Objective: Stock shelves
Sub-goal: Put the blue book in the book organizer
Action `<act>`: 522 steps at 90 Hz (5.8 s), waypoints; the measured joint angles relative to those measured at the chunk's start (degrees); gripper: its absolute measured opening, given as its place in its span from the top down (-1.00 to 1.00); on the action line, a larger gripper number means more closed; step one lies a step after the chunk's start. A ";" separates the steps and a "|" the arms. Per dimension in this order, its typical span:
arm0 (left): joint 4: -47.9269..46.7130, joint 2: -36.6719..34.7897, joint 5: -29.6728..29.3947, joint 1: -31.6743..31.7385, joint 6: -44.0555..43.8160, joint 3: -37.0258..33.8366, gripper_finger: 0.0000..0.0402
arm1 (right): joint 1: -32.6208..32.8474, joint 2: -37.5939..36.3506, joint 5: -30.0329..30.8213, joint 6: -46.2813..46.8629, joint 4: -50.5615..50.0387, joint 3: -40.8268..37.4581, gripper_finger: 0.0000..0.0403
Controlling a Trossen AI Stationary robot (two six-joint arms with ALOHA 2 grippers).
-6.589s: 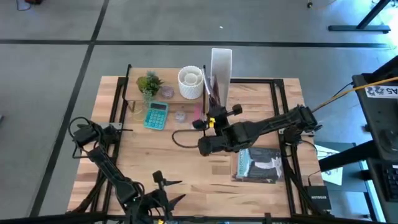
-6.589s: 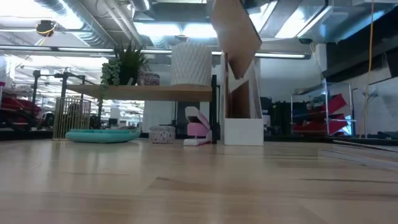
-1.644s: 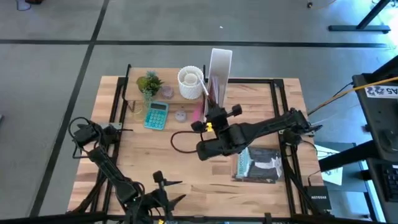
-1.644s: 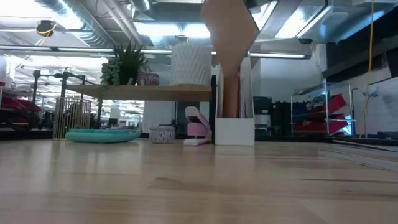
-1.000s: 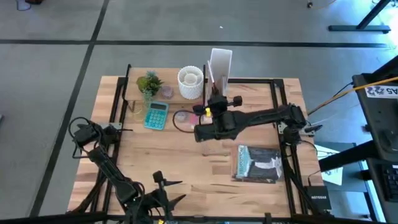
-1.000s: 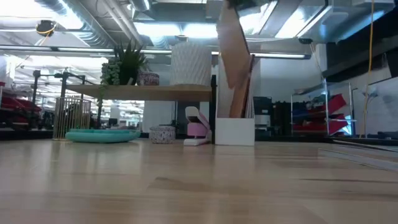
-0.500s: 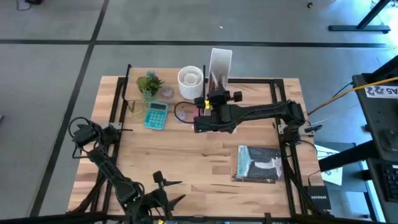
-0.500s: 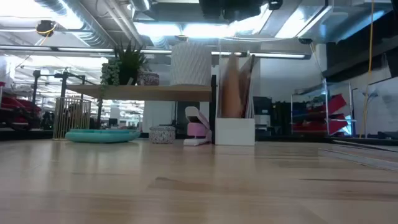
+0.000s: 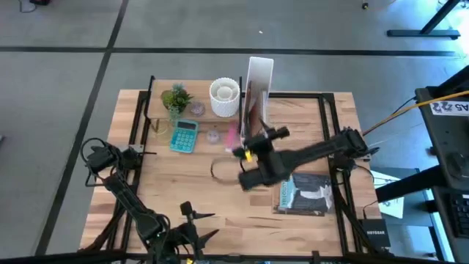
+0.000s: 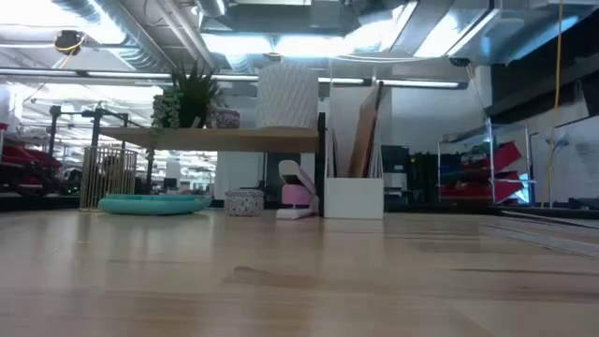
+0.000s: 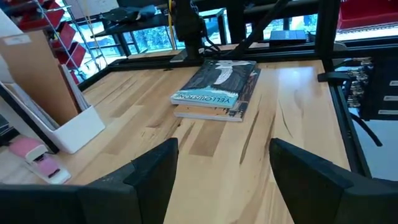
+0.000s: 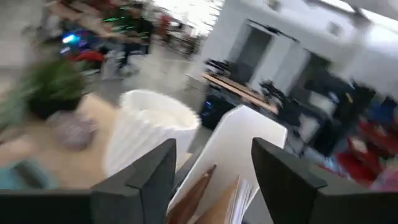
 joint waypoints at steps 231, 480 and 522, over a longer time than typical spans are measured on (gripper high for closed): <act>20.49 16.52 74.31 31.43 7.34 0.22 -0.17 | 25.73 7.50 -36.63 -25.69 41.34 -30.73 0.13; -3.00 -11.26 2.64 -0.52 9.24 -3.08 -0.17 | -2.82 -7.33 3.60 -10.46 29.72 -10.95 1.00; -3.04 -11.26 4.02 -0.52 8.57 -3.06 -0.17 | -13.46 -7.28 3.48 -7.41 26.58 -8.84 1.00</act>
